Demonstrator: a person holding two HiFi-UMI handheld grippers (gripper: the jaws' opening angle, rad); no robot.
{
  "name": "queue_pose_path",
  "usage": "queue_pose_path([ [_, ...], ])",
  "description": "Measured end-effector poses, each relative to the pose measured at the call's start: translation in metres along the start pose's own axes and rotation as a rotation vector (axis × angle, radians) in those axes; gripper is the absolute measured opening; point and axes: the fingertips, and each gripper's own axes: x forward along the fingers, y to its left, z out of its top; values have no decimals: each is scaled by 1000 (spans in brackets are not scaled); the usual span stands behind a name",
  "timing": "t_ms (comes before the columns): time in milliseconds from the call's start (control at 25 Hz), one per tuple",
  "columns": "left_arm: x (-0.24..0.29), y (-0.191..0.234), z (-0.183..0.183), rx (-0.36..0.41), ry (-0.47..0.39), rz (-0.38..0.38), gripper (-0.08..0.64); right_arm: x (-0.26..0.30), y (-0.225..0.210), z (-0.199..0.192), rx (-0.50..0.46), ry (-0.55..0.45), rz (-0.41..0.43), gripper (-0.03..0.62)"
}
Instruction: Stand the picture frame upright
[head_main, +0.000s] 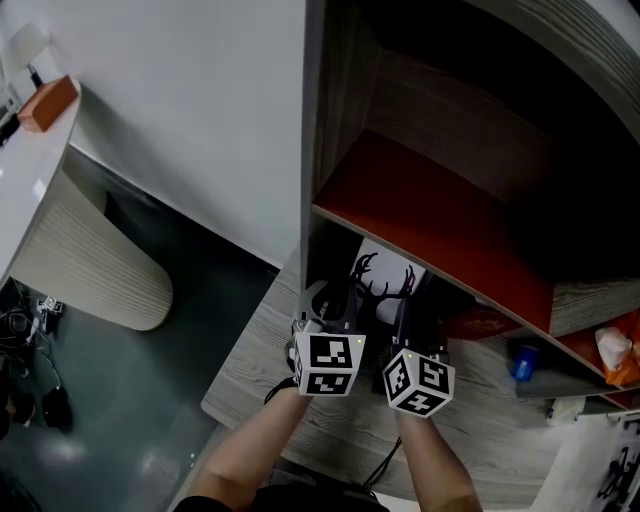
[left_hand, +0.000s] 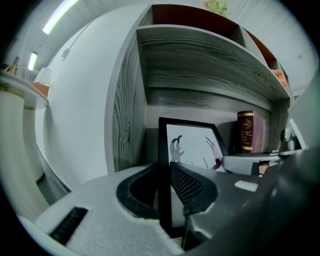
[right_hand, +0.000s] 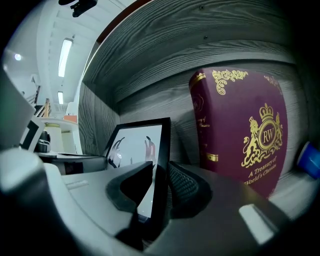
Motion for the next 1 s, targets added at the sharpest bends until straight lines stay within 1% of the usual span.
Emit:
queue_pose_path([
  [200,8,0,-5,-2,-2,9,69,4,-4,-4,20,4,-23,81],
  [480,17,3,-8,-3,10,22,69,10,-6,-7,34,13,-25,77],
  [640,23,3,-9,9,6,32,69,13,-8,-8,74,13,-36,73],
  [1000,38,5,-7,-19,4,42,67,17,-12,-4,88,-1,-50,63],
])
